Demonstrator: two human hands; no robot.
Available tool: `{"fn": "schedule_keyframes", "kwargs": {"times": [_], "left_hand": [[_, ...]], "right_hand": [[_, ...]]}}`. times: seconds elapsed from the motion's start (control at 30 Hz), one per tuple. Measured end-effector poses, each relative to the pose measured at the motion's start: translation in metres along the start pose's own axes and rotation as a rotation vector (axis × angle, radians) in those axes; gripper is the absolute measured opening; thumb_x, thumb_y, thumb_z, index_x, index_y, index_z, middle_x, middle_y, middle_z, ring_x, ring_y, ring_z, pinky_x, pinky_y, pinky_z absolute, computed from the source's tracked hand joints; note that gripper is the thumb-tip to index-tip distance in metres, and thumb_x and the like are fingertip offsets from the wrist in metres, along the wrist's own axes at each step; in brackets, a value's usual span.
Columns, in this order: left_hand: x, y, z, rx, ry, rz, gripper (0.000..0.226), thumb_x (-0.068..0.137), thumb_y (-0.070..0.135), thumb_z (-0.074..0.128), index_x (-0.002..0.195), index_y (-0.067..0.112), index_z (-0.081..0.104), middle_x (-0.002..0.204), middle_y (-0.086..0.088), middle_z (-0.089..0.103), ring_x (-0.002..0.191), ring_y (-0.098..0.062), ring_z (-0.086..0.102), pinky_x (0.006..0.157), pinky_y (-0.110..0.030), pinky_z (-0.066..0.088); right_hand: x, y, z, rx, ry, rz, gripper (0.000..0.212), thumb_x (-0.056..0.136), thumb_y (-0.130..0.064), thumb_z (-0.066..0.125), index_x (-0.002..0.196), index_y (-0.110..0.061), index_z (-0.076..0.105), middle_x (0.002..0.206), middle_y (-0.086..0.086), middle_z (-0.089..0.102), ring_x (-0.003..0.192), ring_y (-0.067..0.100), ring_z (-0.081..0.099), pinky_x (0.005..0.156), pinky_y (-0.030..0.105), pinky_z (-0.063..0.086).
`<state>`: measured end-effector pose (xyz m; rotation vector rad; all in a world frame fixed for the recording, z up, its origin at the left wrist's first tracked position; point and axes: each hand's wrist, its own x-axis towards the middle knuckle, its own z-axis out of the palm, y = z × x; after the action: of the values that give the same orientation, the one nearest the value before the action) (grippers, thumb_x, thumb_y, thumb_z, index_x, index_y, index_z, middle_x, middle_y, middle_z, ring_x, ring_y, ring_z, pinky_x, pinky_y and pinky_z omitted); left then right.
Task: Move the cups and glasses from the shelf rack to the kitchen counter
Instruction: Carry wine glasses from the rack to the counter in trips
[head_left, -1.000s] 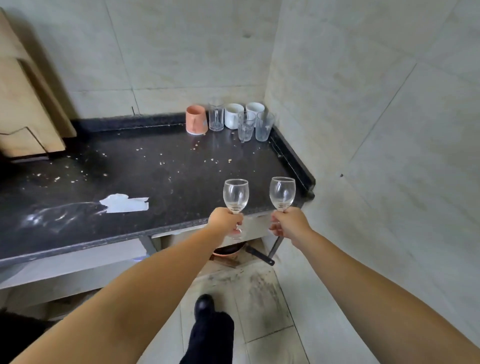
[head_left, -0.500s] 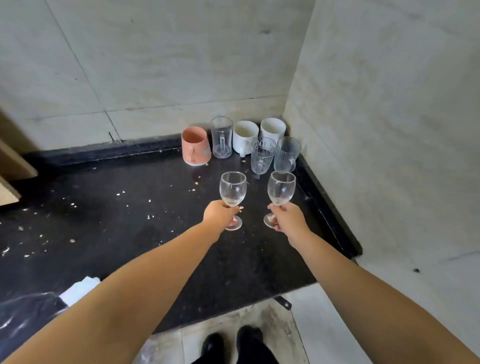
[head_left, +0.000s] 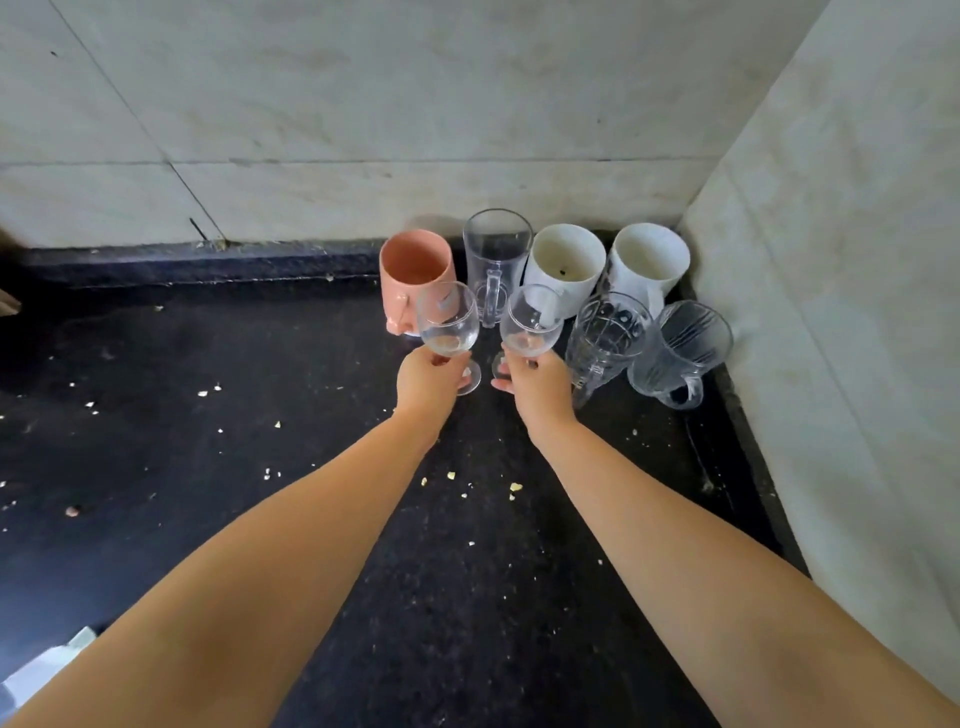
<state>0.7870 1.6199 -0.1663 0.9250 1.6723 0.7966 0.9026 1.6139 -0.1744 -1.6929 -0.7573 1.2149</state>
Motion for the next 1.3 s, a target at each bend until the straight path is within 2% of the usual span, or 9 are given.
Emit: {"fn": "schedule_keyframes", "kwargs": {"times": [0.17,0.47,0.57,0.67,0.73,0.9,1.03,1.17,1.3], "left_hand": [[0.012,-0.009,0.003,0.03,0.0,0.004,0.021,0.09,0.02,0.056,0.07,0.015,0.061,0.068,0.006,0.064,0.076,-0.017,0.058,0.067,-0.026,0.043],[0.022,-0.02,0.003,0.088,0.023,-0.05,0.032,0.091,0.029,0.058,0.116,0.01,0.061,0.105,-0.003,0.066,0.095,-0.018,0.062,0.078,-0.028,0.046],[0.021,-0.022,0.005,0.131,-0.01,-0.039,0.013,0.092,0.022,0.054,0.092,0.015,0.064,0.087,-0.001,0.064,0.087,-0.019,0.06,0.072,-0.027,0.045],[0.019,-0.019,0.004,0.17,-0.016,-0.02,0.026,0.092,0.016,0.051,0.067,0.024,0.051,0.072,0.003,0.056,0.079,-0.02,0.053,0.069,-0.029,0.042],[0.017,-0.019,0.001,0.206,-0.018,0.005,0.007,0.09,0.019,0.057,0.089,0.016,0.062,0.088,-0.004,0.064,0.085,-0.021,0.059,0.073,-0.03,0.046],[-0.001,-0.02,-0.017,0.301,-0.009,0.083,0.036,0.088,0.023,0.064,0.122,0.015,0.057,0.117,-0.005,0.058,0.089,-0.019,0.061,0.084,-0.035,0.056],[-0.026,-0.016,-0.044,0.325,0.038,0.07,0.035,0.089,0.017,0.059,0.124,0.014,0.056,0.119,-0.008,0.059,0.089,-0.019,0.059,0.087,-0.039,0.055],[-0.048,-0.002,-0.075,0.414,0.074,0.144,0.023,0.092,0.015,0.053,0.111,0.01,0.065,0.111,-0.009,0.068,0.099,-0.026,0.062,0.083,-0.03,0.048],[-0.082,0.007,-0.113,0.547,0.138,0.205,0.024,0.093,0.022,0.049,0.108,0.013,0.065,0.109,-0.007,0.069,0.097,-0.026,0.063,0.083,-0.034,0.052]], "right_hand": [[0.011,0.014,0.006,-0.027,0.007,-0.026,0.008,0.094,-0.015,0.055,0.093,-0.009,0.059,0.079,-0.002,0.058,0.071,0.008,0.059,0.069,0.026,0.06],[0.021,0.026,0.005,-0.08,0.024,-0.001,0.024,0.095,-0.015,0.052,0.114,-0.001,0.059,0.101,0.01,0.062,0.079,0.013,0.066,0.07,0.021,0.059],[0.022,0.026,0.005,-0.107,0.029,-0.007,0.024,0.095,-0.016,0.052,0.112,-0.002,0.059,0.113,0.017,0.062,0.097,0.021,0.067,0.054,0.011,0.053],[0.021,0.026,0.004,-0.135,0.014,-0.005,0.024,0.094,-0.016,0.053,0.115,-0.004,0.058,0.117,0.017,0.061,0.098,0.022,0.067,0.052,0.01,0.052],[0.018,0.027,0.003,-0.127,0.009,-0.01,0.027,0.093,-0.014,0.054,0.119,-0.006,0.056,0.121,0.017,0.057,0.099,0.021,0.066,0.058,0.013,0.055],[-0.009,0.024,-0.002,-0.124,0.028,0.014,0.041,0.093,-0.008,0.056,0.133,-0.009,0.046,0.129,0.007,0.045,0.103,0.019,0.063,0.071,0.022,0.059],[-0.045,0.015,-0.001,-0.146,0.007,0.093,0.038,0.095,-0.009,0.051,0.133,-0.009,0.046,0.121,0.003,0.047,0.103,0.02,0.061,0.072,0.028,0.058],[-0.076,-0.017,0.013,-0.257,-0.249,0.215,0.015,0.096,-0.015,0.042,0.102,-0.013,0.056,0.092,0.005,0.059,0.067,0.014,0.055,0.056,0.024,0.047],[-0.108,-0.055,0.034,-0.566,-0.482,0.047,0.013,0.095,-0.016,0.043,0.095,-0.012,0.055,0.077,0.003,0.06,0.06,0.016,0.056,0.052,0.022,0.046]]}}
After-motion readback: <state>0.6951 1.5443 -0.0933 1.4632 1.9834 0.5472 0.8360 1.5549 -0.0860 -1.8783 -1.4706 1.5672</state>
